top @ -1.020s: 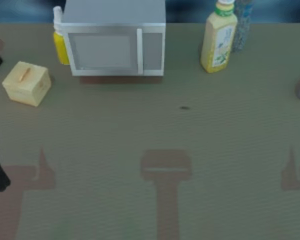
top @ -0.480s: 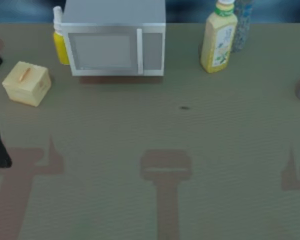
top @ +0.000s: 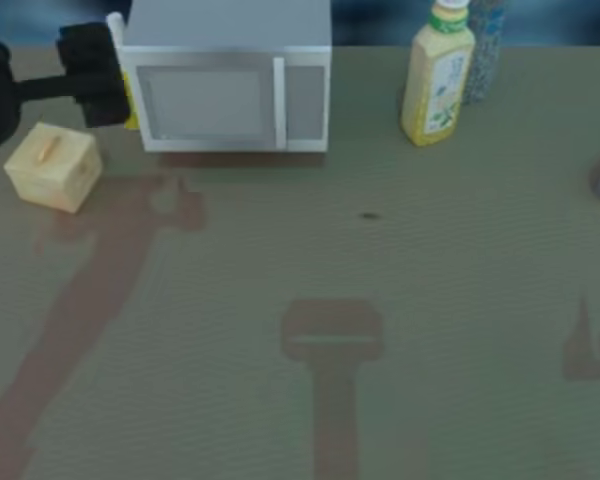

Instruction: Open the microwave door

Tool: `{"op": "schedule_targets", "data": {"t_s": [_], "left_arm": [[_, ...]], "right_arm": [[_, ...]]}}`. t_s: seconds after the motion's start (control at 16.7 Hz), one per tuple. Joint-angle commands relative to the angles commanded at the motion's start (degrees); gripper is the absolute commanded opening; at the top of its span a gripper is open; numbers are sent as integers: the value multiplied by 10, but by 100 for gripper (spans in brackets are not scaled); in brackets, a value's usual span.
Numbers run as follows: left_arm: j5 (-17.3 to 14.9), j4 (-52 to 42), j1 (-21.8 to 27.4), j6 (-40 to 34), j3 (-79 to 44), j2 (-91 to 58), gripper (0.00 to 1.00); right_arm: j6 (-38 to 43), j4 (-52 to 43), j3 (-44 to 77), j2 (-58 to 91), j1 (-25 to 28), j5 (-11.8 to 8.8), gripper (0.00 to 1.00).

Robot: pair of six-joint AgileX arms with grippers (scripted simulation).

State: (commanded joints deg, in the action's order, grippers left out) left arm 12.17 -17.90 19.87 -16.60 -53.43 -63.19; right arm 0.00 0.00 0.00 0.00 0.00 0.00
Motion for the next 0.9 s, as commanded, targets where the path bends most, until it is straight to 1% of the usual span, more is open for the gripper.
{"op": "schedule_targets", "data": {"t_s": [0.24,0.48,0.66,0.9], "left_arm": [[40,-51,66,-61,-191,-234,100],[73,-105,120,-105,-326,-411,100],[89,-137,146,-124,-387,-494,100],[95,-151,155,-130,-408,-524,100]], "right_arm": [[0,0,0,0,0,0,100],[0,0,0,0,0,0,100],[0,0,0,0,0,0,100],[0,0,0,0,0,0,100]]}}
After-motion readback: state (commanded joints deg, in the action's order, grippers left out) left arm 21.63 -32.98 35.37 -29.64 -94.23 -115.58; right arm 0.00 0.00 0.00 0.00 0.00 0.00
